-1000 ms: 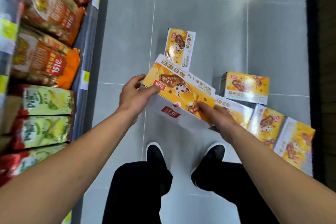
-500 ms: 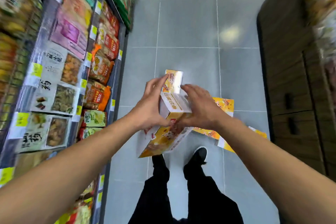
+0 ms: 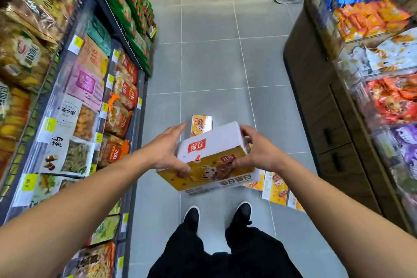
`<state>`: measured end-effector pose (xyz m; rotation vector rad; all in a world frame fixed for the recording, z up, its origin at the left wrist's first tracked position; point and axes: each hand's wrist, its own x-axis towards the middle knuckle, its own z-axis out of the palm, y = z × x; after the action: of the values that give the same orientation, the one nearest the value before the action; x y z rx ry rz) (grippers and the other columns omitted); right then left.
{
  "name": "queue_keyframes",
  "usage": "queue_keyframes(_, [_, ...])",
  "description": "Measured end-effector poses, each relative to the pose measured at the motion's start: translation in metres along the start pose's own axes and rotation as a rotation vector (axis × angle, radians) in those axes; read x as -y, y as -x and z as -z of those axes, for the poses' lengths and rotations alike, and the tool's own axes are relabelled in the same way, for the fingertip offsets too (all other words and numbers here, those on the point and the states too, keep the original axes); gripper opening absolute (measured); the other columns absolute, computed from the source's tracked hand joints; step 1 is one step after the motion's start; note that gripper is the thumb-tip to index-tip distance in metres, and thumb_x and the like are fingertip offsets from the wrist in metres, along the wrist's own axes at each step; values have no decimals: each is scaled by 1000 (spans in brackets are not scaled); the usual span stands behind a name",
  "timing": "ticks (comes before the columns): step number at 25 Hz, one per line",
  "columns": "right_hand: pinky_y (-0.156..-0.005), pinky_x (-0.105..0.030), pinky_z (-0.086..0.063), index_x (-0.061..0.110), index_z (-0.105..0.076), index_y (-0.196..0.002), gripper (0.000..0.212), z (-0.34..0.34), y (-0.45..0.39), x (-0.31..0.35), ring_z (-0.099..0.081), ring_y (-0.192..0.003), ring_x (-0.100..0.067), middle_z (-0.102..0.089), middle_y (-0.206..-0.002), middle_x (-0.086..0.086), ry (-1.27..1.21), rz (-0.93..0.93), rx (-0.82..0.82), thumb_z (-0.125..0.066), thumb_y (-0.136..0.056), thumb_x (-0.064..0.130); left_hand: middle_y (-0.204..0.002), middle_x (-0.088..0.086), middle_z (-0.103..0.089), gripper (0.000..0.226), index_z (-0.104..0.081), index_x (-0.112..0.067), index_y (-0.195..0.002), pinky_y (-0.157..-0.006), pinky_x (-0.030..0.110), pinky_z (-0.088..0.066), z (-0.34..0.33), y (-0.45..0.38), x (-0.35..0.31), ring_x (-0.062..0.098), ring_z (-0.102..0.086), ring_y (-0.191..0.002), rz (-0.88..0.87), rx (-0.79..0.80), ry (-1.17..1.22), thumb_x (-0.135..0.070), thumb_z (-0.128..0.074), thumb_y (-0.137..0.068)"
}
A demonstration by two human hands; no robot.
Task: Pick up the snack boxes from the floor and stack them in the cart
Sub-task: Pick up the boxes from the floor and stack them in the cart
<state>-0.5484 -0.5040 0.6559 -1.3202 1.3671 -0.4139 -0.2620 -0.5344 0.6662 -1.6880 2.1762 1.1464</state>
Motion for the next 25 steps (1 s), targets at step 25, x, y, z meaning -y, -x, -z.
queue_keyframes(25, [-79, -33, -57, 35, -32, -141, 91, -313, 542, -139, -61, -116, -17, -52, -137, 11, -1038, -244, -1371, -81, -68, 10, -122, -5, -62, 90, -50, -34, -119, -81, 29, -55, -274, 175, -251, 11, -60, -110, -751, 940, -16, -26, -90, -39])
